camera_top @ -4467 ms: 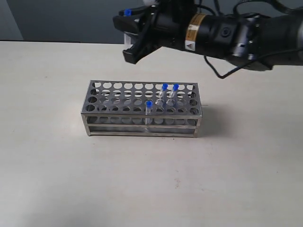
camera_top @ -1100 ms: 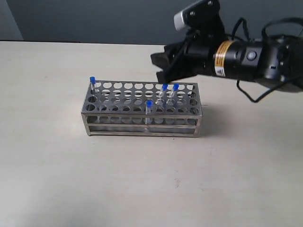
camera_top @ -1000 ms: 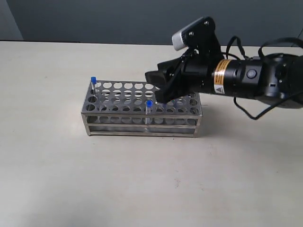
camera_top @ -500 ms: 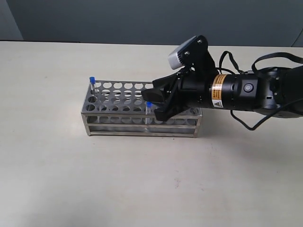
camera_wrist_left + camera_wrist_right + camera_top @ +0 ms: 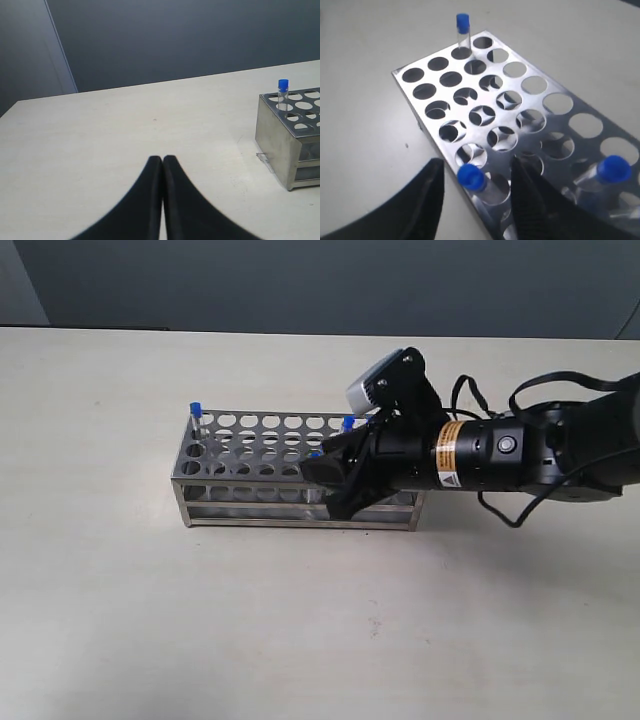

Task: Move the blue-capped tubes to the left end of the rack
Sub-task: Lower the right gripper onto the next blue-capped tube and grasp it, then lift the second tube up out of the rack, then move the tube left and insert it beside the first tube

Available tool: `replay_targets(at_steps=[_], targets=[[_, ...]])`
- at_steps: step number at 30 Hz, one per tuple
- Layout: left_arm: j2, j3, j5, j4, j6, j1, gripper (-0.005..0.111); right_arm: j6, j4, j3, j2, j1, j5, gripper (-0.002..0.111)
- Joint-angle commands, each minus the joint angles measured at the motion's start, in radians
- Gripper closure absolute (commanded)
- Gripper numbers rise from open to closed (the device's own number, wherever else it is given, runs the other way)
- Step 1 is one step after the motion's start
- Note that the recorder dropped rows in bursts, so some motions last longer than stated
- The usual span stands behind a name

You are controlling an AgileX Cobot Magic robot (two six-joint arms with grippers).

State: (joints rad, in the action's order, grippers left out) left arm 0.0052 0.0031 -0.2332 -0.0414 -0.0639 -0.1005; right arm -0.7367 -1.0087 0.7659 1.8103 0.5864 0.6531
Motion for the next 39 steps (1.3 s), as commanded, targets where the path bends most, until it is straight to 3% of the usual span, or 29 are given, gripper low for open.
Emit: replay_targets(at_steps=[1,9,11,14,19,23,29,39], targets=[[-0.005,-0.003,0.001,-0.002,0.0,0.005,0.106,0.029,0.042,-0.003,0.044,0.002,0.037,0.066],[-0.005,-0.003,0.001,-0.002,0.0,0.005,0.106,0.082,0.103,-0.003,0.083,0.002,0.045,0.069],[-0.005,-0.003,0.001,-0.002,0.0,0.005,0.106,0.082,0.108,-0.003,0.083,0.002,0.067,0.079],[-0.005,-0.003,0.001,-0.002,0.0,0.005,0.106,0.082,0.12,-0.003,0.083,0.002,0.143,0.109],[-0.005,-0.003,0.001,-0.002,0.0,0.005,0.106,0.084,0.137,0.024,-0.001,0.002,0.15,0.109],[-0.005,-0.003,0.001,-0.002,0.0,0.005,0.106,0.084,0.112,0.199,-0.058,0.002,0.096,0.109],[-0.005,-0.003,0.001,-0.002,0.0,0.005,0.106,0.08,0.055,0.445,0.063,0.016,0.031,0.109],[-0.005,-0.003,0.001,-0.002,0.0,0.005,0.106,0.061,0.019,0.61,0.254,0.114,0.006,0.109]])
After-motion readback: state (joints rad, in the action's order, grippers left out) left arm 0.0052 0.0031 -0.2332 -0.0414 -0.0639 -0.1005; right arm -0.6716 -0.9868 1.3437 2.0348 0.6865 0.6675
